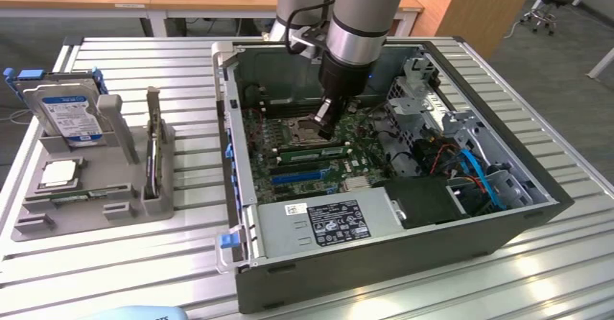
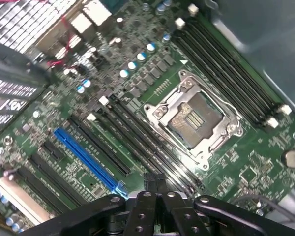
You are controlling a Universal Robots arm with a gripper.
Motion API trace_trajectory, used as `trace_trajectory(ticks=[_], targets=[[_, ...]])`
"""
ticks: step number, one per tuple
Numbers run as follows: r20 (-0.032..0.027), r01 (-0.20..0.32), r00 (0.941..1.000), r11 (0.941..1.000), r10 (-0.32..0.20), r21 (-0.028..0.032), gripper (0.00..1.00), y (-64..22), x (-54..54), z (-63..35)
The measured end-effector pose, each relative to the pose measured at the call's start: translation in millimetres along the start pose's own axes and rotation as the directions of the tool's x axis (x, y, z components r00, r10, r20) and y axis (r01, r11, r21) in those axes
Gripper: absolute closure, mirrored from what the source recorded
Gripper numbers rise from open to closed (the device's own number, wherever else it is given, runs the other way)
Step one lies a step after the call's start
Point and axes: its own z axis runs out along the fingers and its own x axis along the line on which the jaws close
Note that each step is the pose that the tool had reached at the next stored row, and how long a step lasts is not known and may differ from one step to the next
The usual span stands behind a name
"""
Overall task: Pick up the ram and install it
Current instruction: 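Press down the ram until it locks into place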
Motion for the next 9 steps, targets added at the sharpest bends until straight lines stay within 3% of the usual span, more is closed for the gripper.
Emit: trace_trajectory(ticks=[5, 9], targets=[[0.0031, -0.078, 0.997, 0.997, 0.078, 0.0017, 0.9, 0.0, 0.0, 0.0], [0.0057, -0.143, 0.9898, 0.9898, 0.143, 0.0029, 0.9, 0.0, 0.0, 0.0]])
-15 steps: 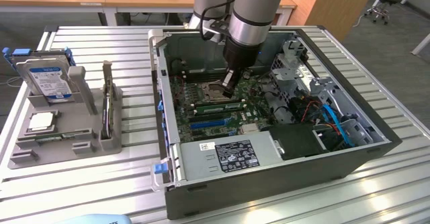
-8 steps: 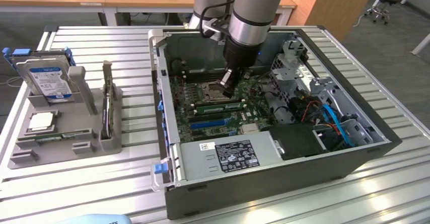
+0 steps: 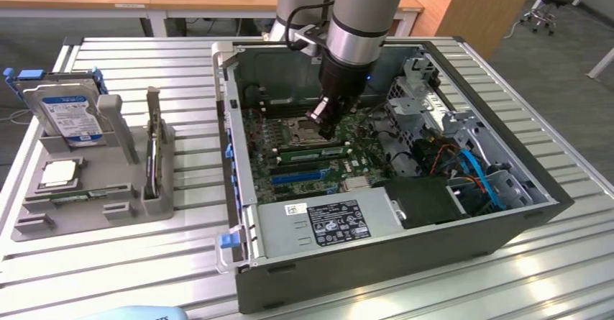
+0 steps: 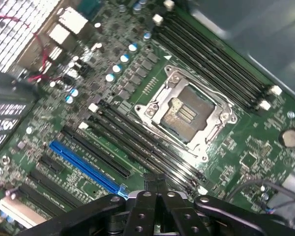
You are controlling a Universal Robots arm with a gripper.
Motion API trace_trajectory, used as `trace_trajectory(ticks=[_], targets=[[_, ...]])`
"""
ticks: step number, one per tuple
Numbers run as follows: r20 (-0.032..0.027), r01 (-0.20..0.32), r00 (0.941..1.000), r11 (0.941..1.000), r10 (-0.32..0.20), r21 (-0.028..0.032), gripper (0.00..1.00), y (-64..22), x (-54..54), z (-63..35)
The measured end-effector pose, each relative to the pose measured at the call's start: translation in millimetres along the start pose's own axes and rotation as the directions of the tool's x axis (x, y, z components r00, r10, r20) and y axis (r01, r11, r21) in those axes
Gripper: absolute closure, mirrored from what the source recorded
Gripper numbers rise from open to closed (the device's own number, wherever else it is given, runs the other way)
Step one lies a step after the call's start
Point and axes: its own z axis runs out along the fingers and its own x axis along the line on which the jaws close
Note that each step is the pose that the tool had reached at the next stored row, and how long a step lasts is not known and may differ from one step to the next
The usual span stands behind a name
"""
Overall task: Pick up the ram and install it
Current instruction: 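Press down the ram until it locks into place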
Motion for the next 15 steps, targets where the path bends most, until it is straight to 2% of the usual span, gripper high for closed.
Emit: trace_trajectory(ticks=[4, 8, 12, 15], targets=[[0.0025, -0.064, 0.998, 0.998, 0.064, 0.0014, 0.9, 0.0, 0.0, 0.0], [0.0053, -0.13, 0.9915, 0.9915, 0.13, 0.0026, 0.9, 0.0, 0.0, 0.0], [0.008, -0.196, 0.9806, 0.9807, 0.196, 0.0038, 0.9, 0.0, 0.0, 0.0], [0.0101, -0.243, 0.9699, 0.9699, 0.243, 0.0045, 0.9, 0.0, 0.0, 0.0]])
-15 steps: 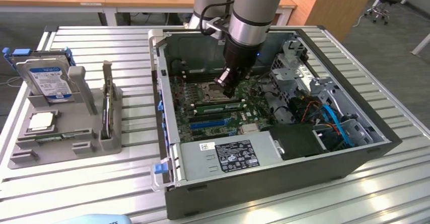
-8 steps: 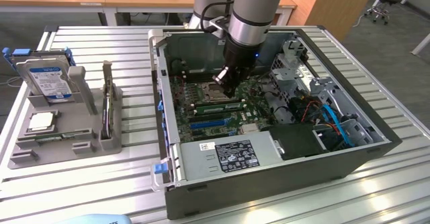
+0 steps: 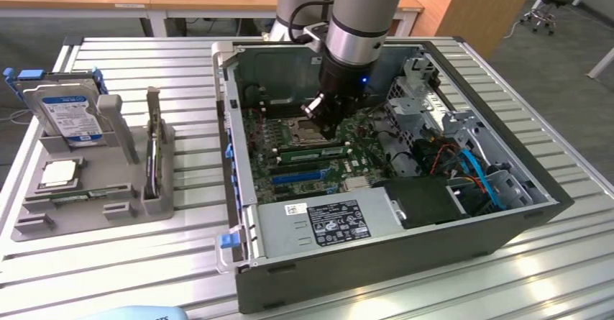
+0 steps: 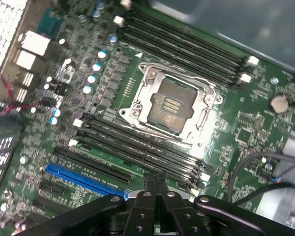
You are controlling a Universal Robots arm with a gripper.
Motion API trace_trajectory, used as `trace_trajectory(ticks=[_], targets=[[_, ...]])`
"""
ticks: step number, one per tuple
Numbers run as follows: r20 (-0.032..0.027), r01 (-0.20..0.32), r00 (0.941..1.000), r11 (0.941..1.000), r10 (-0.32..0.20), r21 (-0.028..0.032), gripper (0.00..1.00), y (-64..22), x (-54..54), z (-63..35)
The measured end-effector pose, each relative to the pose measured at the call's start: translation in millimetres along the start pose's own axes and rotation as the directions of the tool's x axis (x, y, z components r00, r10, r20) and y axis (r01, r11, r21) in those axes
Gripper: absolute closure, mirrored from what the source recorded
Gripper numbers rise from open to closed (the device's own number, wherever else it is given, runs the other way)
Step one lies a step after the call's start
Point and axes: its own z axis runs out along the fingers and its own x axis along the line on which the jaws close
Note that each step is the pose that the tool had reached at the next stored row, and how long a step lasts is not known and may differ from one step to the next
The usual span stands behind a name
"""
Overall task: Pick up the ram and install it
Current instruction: 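Press down the ram until it locks into place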
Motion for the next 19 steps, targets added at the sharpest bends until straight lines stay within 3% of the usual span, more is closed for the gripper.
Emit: trace_trajectory(ticks=[7, 14, 19], targets=[[0.0046, -0.115, 0.9933, 0.9933, 0.115, 0.0024, 0.9, 0.0, 0.0, 0.0], [0.0092, -0.226, 0.9742, 0.9742, 0.226, 0.0042, 0.9, 0.0, 0.0, 0.0], [0.0095, -0.231, 0.9728, 0.9729, 0.231, 0.0044, 0.9, 0.0, 0.0, 0.1]])
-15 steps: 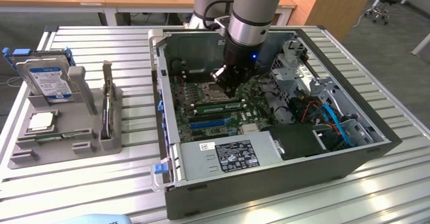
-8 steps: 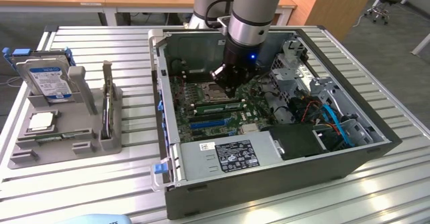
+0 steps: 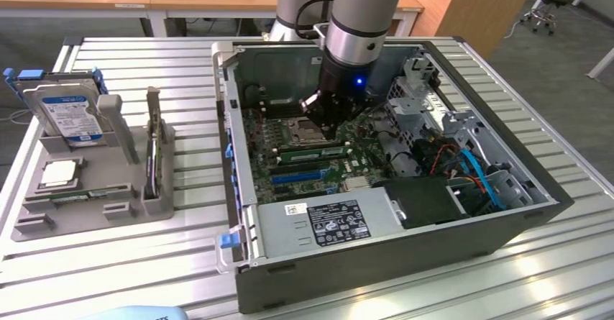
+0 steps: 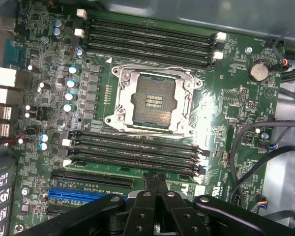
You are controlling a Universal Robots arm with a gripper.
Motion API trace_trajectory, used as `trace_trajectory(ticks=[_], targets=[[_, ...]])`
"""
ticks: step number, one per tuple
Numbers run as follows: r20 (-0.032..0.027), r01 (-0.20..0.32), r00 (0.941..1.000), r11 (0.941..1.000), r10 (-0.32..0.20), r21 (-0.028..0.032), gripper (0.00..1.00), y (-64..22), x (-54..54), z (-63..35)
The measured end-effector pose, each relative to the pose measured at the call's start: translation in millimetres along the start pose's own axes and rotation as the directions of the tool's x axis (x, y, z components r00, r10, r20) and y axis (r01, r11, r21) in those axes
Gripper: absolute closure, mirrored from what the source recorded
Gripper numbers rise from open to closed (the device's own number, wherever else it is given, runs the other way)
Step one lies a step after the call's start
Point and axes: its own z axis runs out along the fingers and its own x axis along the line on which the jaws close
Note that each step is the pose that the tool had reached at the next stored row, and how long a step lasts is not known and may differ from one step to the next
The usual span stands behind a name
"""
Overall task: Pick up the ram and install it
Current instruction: 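Press down the ram until it locks into place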
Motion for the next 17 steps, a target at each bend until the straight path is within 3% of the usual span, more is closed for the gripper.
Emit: trace_trajectory(ticks=[5, 13, 17], targets=[[0.0004, 0.0, 1.0, 1.0, 0.0, 0.0001, 0.9, 0.3, 1.2, 0.0], [-0.0002, -0.001, 1.0, 1.0, 0.001, 0.0051, 0.9, 1.2, 9.1, -0.2], [0.0008, -0.03, 0.9996, 0.9995, 0.03, 0.0066, 0.9, 1.2, 9.8, -0.2]])
